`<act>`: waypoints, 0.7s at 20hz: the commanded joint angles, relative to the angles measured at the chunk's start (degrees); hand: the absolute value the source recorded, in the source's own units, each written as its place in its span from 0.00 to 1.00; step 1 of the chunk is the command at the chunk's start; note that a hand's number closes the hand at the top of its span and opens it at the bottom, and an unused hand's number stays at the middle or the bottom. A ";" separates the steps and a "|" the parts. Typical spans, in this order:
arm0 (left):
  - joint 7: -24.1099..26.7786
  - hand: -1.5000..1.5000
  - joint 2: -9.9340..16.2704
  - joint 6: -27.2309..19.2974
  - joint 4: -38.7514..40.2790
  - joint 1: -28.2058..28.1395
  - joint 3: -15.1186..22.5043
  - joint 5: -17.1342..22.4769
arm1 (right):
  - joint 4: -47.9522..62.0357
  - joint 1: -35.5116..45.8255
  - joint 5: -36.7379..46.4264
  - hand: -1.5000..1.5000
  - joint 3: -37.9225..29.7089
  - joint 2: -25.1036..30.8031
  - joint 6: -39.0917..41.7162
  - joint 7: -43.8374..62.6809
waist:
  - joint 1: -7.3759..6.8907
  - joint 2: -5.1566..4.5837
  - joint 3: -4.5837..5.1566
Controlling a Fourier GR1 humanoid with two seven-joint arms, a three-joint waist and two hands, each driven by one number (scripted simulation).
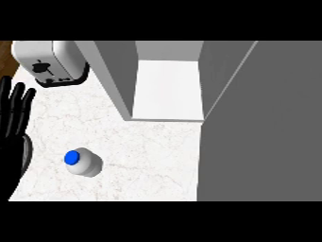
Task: Pick up the bottled water, place it into the cabinet and close the cabinet
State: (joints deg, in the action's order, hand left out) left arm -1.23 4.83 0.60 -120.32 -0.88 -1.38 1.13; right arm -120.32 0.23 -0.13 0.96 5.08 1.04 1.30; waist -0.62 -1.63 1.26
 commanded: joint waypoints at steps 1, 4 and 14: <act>0.12 0.00 1.45 3.01 3.77 2.70 -1.11 3.38 | 0.04 0.12 3.81 0.00 3.20 -2.06 -2.18 1.12 | 0.70 1.58 -1.22; 1.97 0.00 7.30 15.71 4.09 2.20 -1.69 14.90 | -4.20 -5.05 1.06 0.00 0.84 -1.07 -0.97 0.12 | 1.73 1.72 -1.14; -11.56 0.00 17.28 29.50 3.36 -4.65 -6.68 40.83 | -18.11 -21.99 -6.99 0.00 11.85 -0.07 7.70 4.91 | 0.96 1.93 -1.26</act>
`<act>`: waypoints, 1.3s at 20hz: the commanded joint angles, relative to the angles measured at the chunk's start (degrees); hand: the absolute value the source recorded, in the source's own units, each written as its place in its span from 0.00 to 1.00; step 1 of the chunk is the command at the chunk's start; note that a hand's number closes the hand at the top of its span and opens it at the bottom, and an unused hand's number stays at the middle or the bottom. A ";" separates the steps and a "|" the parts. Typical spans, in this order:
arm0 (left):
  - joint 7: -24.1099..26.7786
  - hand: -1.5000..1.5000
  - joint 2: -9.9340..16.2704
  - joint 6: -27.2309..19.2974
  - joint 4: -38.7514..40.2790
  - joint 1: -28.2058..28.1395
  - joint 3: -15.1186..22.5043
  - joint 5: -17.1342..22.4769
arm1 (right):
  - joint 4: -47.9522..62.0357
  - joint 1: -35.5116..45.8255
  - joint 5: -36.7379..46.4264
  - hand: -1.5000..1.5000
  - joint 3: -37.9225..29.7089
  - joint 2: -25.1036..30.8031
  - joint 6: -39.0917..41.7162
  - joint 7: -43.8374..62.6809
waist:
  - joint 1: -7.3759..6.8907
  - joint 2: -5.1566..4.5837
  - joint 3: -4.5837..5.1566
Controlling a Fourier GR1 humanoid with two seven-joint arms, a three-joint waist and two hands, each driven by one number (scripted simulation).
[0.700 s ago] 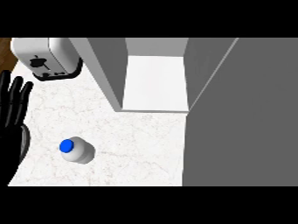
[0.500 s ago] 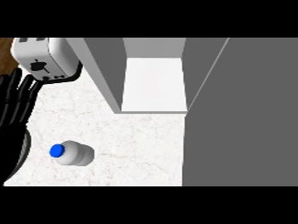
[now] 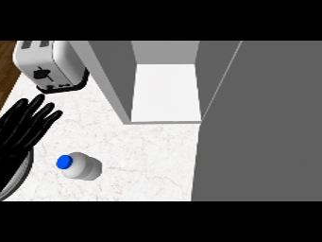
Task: Pick up the bottled water, place it into the cabinet and close the cabinet
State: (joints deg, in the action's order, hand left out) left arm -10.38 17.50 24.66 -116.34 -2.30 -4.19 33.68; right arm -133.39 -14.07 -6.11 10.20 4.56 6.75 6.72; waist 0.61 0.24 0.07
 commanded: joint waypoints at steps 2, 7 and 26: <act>-5.31 0.00 7.00 4.85 -2.36 -3.14 -6.89 12.47 | -11.89 -9.45 0.62 0.00 5.77 0.55 0.54 4.49 | -0.46 0.08 -0.05; -6.25 0.00 8.40 5.39 1.39 -2.88 -9.69 8.16 | -15.27 -17.35 4.13 0.00 10.90 0.06 1.84 -0.69 | 0.01 0.08 -0.06; 3.62 0.00 4.47 16.09 34.47 4.23 -7.63 -8.61 | -17.31 -33.41 6.93 0.00 16.44 7.22 3.32 -13.87 | 1.75 -0.03 0.01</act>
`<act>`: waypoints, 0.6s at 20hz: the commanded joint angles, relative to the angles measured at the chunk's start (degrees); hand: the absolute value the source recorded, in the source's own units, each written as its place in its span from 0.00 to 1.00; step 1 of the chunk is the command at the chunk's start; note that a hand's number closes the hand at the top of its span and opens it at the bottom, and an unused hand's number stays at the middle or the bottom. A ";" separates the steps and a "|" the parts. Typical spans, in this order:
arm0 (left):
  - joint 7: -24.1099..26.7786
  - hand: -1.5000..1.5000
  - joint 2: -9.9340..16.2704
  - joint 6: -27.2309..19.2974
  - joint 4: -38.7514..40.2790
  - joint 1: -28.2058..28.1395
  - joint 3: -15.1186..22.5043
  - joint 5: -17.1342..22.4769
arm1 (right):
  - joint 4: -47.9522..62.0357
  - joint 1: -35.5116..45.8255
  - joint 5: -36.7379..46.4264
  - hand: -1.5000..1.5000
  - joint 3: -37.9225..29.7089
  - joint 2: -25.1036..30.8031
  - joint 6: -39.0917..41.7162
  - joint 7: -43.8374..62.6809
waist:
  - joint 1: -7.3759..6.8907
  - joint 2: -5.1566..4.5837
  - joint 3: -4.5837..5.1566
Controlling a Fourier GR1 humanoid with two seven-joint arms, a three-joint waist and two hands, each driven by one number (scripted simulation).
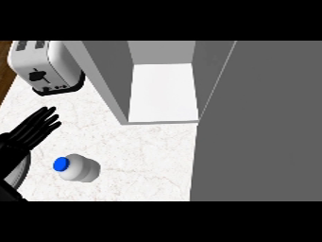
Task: Pick up the bottled water, place it into the cabinet and close the cabinet
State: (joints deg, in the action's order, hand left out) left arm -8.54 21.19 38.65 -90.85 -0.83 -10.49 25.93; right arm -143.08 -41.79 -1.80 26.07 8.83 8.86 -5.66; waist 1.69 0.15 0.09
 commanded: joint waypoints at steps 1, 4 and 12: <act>3.39 0.00 -2.12 1.57 7.95 1.54 1.25 -4.01 | -10.65 -1.64 -0.59 0.00 -3.07 3.39 -0.05 4.47 | -0.50 -0.20 0.00; 8.02 0.00 -3.05 2.80 16.69 4.60 1.40 -8.02 | -10.52 -5.15 3.52 0.00 1.88 2.71 -1.30 1.66 | 0.24 -0.13 0.07; 25.66 0.00 -5.45 1.08 35.50 9.13 3.41 -22.26 | -7.89 -8.48 3.72 0.00 2.63 5.77 -1.15 -5.15 | 1.11 -0.31 0.18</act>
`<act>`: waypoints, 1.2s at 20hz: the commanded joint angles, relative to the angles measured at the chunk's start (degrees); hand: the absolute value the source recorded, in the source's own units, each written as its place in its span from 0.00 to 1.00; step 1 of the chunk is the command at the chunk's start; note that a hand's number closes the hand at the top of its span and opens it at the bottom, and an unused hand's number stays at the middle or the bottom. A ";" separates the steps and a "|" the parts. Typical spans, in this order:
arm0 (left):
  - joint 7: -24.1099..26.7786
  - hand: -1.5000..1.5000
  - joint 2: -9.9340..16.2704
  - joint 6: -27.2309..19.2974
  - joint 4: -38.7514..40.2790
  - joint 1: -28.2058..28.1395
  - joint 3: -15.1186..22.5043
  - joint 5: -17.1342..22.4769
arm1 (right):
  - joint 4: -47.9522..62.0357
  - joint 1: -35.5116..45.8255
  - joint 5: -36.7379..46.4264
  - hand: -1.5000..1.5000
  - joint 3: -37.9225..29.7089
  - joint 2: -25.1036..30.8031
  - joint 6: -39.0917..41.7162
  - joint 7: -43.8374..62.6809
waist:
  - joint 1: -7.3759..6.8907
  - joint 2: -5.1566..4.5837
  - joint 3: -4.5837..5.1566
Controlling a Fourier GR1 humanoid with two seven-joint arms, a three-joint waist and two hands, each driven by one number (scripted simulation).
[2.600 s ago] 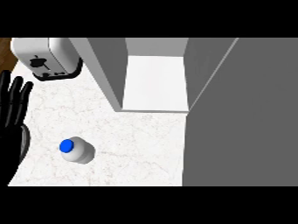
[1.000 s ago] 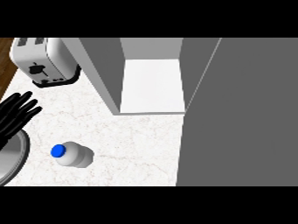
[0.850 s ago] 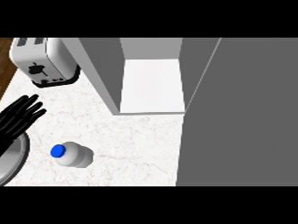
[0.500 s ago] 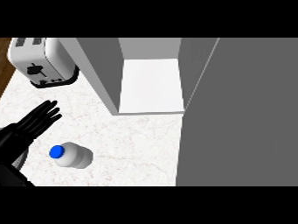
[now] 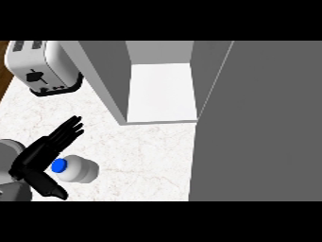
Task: Pick up the bottled water, place it into the cabinet and close the cabinet
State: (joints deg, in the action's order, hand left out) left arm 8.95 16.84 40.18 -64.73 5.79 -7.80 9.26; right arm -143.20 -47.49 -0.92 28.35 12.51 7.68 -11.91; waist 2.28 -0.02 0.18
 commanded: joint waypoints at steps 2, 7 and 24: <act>10.37 0.00 -0.60 1.13 11.70 3.82 1.12 -5.90 | -9.55 -3.46 3.97 0.00 1.14 2.70 -1.01 2.72 | -0.47 -0.05 0.00; 20.43 0.00 -2.32 1.38 20.19 3.92 4.25 -11.31 | -10.47 -6.84 4.63 0.00 2.79 5.19 -1.08 -0.43 | 0.29 -0.10 0.13; 47.08 1.00 -3.53 -13.50 33.11 8.78 11.93 -23.24 | -8.78 -9.75 4.12 0.00 3.83 9.56 -4.23 -6.21 | 0.08 -0.09 0.16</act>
State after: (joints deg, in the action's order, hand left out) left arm 45.26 14.16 27.23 -32.97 15.27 1.75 -10.57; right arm -143.07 -54.06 0.40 31.61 19.55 3.81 -21.17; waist 2.35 -0.02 0.12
